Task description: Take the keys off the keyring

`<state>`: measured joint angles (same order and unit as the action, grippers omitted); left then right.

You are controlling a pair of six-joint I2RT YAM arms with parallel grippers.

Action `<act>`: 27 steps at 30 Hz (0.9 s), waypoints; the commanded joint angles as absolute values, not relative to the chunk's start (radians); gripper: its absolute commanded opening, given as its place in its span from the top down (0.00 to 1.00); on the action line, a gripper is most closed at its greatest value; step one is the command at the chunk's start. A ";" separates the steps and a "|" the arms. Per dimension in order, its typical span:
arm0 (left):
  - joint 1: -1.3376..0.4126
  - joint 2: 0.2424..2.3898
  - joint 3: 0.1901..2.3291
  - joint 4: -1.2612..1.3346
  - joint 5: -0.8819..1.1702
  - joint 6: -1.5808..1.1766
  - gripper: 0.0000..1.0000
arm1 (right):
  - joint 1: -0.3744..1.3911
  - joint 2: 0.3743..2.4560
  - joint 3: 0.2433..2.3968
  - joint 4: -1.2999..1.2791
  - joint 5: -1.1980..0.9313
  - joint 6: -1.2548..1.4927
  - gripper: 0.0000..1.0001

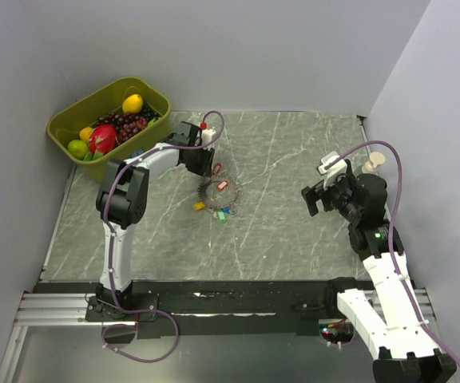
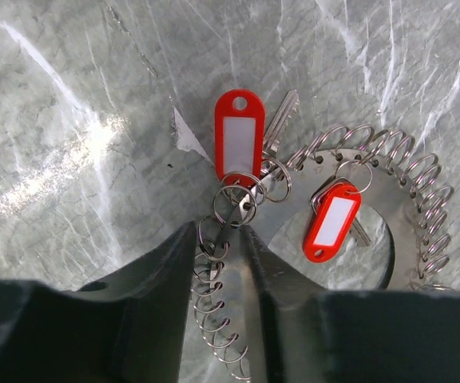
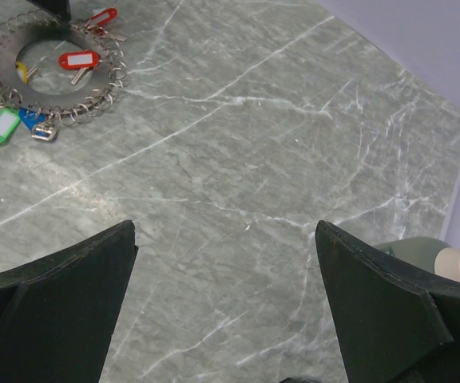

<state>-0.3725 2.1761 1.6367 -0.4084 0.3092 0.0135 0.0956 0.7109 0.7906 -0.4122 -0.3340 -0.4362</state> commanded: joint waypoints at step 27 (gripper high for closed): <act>-0.388 2.164 1.681 -0.371 0.268 0.008 0.59 | 0.092 0.715 0.788 -0.399 -0.337 -0.443 0.00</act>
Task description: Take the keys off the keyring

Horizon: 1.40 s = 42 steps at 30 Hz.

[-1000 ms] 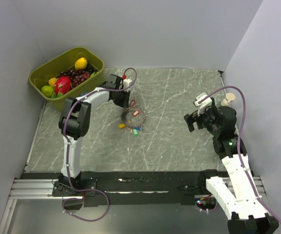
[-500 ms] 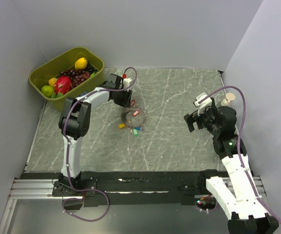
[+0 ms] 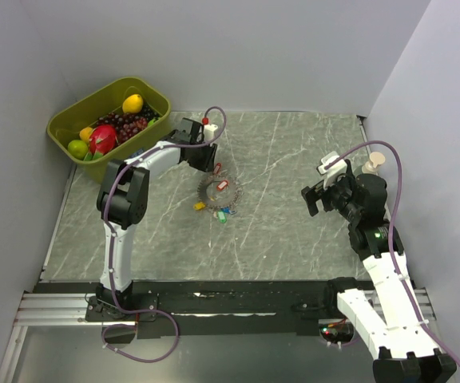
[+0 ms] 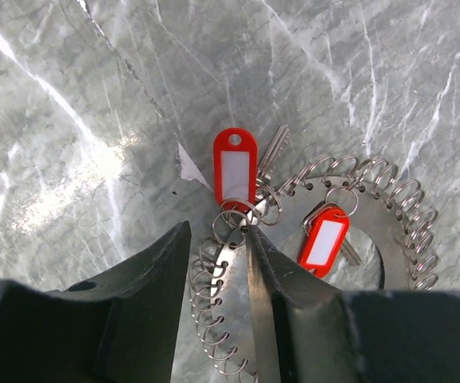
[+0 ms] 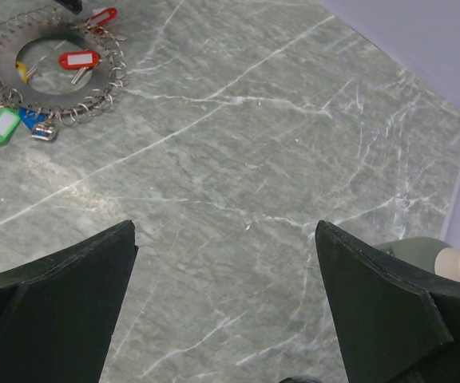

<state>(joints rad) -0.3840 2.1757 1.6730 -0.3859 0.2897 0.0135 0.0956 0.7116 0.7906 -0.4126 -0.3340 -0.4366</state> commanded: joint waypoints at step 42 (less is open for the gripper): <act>-0.387 2.165 1.683 -0.417 0.279 -0.017 0.99 | 0.092 0.730 0.785 -0.400 -0.339 -0.453 0.00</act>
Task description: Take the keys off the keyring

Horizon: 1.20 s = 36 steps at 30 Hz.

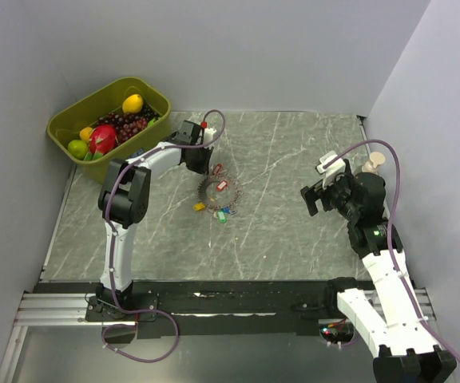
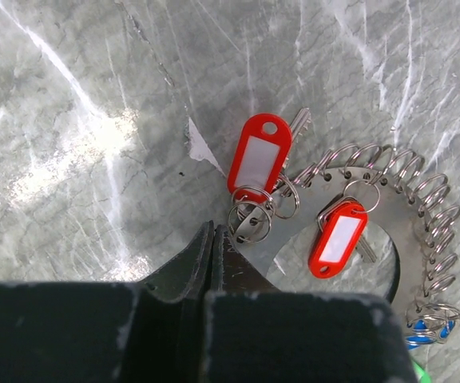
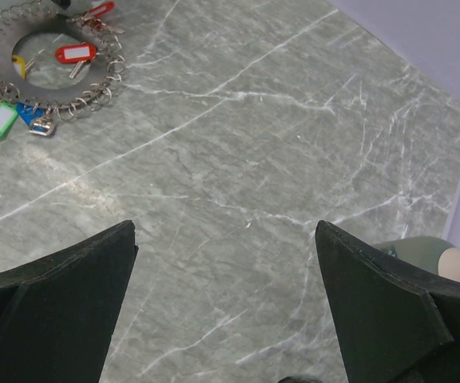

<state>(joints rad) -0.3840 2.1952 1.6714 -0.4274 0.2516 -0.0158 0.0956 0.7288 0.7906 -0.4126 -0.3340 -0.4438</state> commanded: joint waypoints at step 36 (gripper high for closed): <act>-0.459 1.660 1.635 -0.586 0.791 0.276 0.99 | 0.294 0.905 1.014 -0.362 -0.609 -0.446 0.01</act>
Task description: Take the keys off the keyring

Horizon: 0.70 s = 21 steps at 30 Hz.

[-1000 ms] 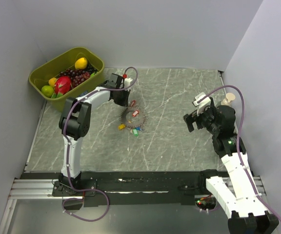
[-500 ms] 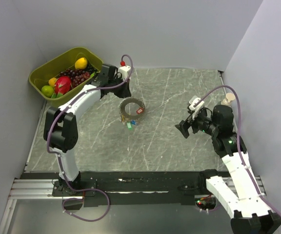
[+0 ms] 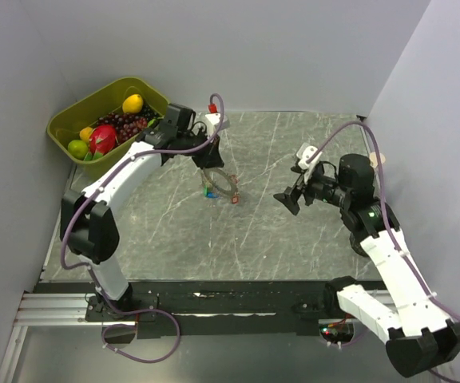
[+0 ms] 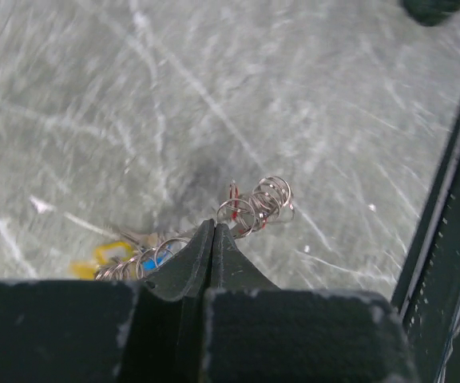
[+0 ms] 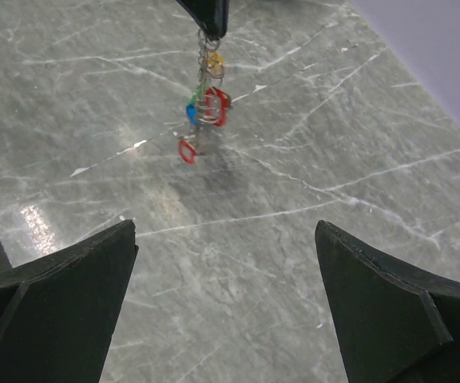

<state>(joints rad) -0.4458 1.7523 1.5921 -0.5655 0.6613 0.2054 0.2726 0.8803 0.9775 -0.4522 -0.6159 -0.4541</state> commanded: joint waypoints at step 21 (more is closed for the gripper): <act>-0.505 1.612 1.617 -0.654 1.089 0.330 0.99 | 0.508 1.057 0.944 -0.140 -0.543 -0.427 0.30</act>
<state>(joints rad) -0.4988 1.6650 1.6222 -0.6941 0.9661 0.3313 0.4713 1.0332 0.9722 -0.2451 -0.5941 -0.4488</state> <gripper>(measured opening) 0.027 0.717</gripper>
